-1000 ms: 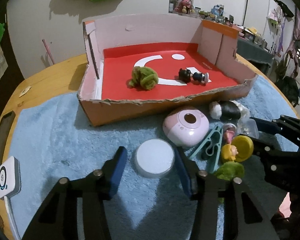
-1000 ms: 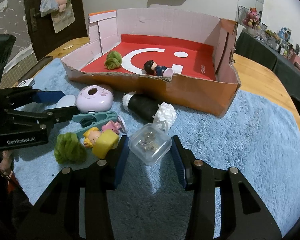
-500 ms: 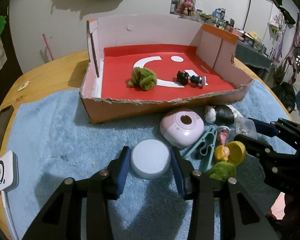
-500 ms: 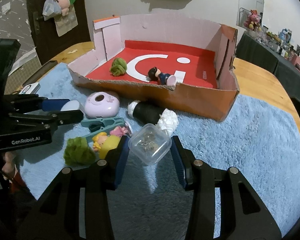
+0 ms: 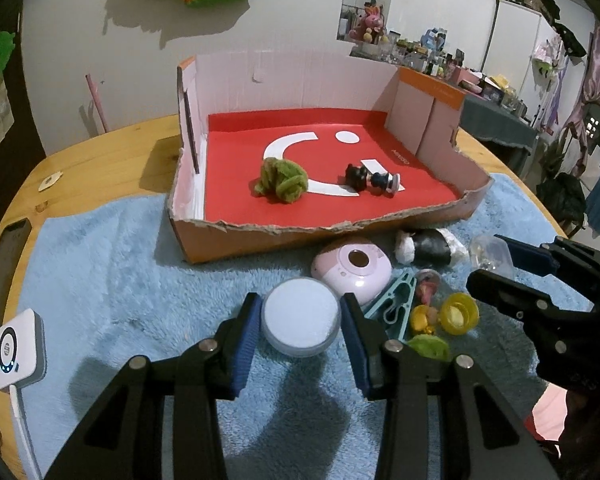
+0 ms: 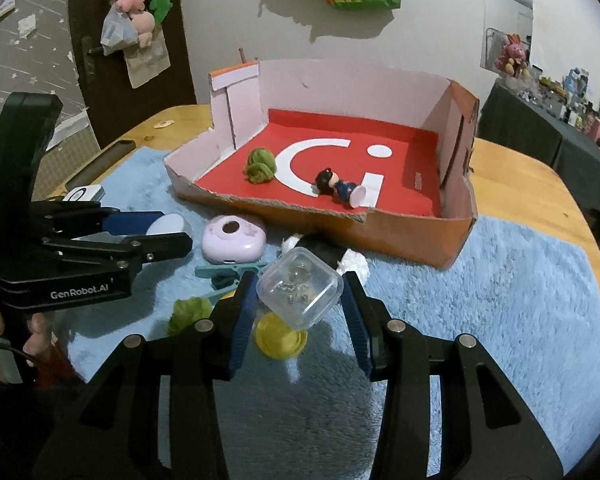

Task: Organize objects

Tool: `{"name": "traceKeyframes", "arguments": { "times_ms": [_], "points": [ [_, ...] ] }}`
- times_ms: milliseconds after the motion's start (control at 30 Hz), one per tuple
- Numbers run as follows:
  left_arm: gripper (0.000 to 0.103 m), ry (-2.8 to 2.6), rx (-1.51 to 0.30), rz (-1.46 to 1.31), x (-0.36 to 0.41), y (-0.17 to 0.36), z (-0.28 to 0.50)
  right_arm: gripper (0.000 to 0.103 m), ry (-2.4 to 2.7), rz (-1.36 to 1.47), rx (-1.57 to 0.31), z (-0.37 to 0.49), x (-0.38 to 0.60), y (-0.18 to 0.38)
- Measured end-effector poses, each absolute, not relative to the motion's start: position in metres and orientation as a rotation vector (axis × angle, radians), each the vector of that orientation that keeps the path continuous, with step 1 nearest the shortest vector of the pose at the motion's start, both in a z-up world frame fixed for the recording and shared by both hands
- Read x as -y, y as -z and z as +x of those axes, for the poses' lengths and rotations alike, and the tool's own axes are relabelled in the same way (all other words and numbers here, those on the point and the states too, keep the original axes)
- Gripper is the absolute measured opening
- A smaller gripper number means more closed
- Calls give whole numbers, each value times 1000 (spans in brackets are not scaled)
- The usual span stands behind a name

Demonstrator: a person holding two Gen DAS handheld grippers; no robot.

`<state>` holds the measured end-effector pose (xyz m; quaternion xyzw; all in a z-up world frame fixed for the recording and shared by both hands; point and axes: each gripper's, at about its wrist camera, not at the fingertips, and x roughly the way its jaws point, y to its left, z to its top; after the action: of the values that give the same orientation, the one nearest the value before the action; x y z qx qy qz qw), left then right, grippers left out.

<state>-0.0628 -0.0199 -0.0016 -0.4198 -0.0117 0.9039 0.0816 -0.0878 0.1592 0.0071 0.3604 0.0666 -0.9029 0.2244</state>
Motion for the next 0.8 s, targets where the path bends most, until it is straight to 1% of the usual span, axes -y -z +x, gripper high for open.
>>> {"name": "traceKeyframes", "arguments": {
  "times_ms": [367,800],
  "points": [
    [42,-2714,50,-1281,30,2,-64,41,2478,990,-168,-88,-159,-10],
    [42,-2731,34,-1221,25,-20,-69,41,2481,948,-175,-91,-156,-20]
  ]
}}
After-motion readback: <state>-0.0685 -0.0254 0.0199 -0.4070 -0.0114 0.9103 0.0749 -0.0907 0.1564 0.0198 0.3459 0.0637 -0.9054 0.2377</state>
